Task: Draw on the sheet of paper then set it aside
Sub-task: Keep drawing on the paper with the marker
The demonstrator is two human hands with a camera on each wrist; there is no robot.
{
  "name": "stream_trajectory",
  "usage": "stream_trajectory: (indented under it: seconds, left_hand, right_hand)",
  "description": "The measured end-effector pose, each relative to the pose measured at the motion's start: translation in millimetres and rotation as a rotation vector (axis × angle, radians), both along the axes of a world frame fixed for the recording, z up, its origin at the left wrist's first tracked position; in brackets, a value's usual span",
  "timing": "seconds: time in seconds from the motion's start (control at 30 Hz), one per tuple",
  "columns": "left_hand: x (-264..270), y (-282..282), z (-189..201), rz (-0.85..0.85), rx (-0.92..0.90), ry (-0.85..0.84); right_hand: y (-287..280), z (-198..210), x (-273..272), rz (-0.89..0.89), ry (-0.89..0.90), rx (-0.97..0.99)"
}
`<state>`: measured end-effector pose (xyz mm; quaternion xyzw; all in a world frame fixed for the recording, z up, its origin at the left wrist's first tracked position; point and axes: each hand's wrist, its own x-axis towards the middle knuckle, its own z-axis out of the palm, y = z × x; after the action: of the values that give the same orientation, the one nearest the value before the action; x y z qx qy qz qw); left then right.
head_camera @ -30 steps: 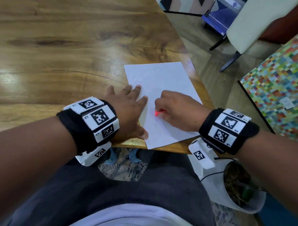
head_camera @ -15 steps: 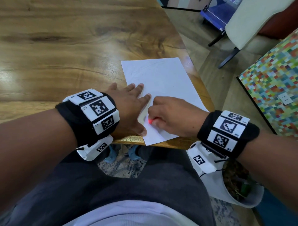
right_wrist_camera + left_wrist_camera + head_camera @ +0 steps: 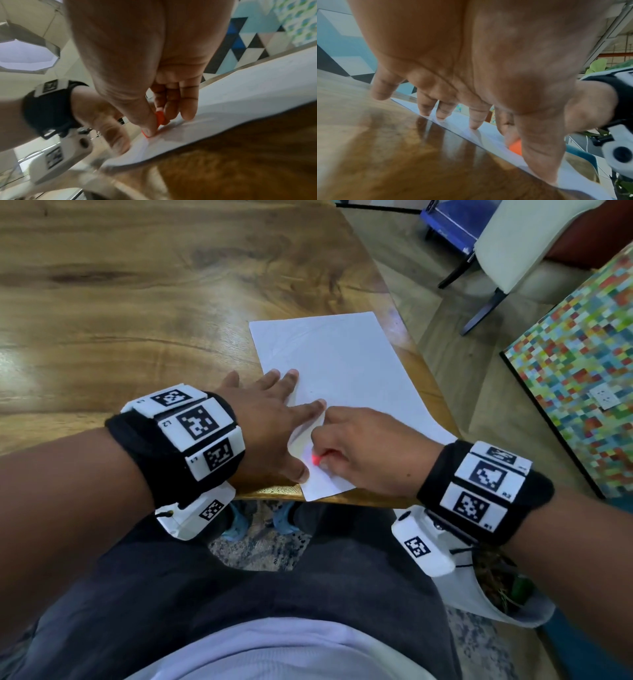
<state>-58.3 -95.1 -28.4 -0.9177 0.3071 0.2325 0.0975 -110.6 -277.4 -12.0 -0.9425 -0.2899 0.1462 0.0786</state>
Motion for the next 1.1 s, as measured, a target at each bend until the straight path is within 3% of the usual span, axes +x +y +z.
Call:
stream_trajectory:
  seconds: [0.2, 0.4, 0.57, 0.77, 0.93, 1.1]
  left_hand:
    - [-2, 0, -4, 0.009, -0.027, 0.009]
    - [-2, 0, -8, 0.009, -0.025, -0.001]
    - [-4, 1, -7, 0.004, -0.033, 0.004]
    - [-4, -1, -6, 0.025, -0.041, 0.017]
    - [-5, 1, -5, 0.046, -0.045, -0.001]
    - [-4, -1, -5, 0.057, -0.053, 0.015]
  right_hand:
    - [-36, -1, 21, -0.270, -0.065, -0.024]
    - [-12, -3, -14, -0.036, 0.025, 0.038]
    - [-26, -1, 8, -0.205, -0.030, 0.006]
    - [1, 0, -6, -0.024, 0.013, 0.041]
    - [-9, -5, 29, -0.250, -0.070, 0.028]
    - [6, -3, 9, -0.052, 0.001, 0.021]
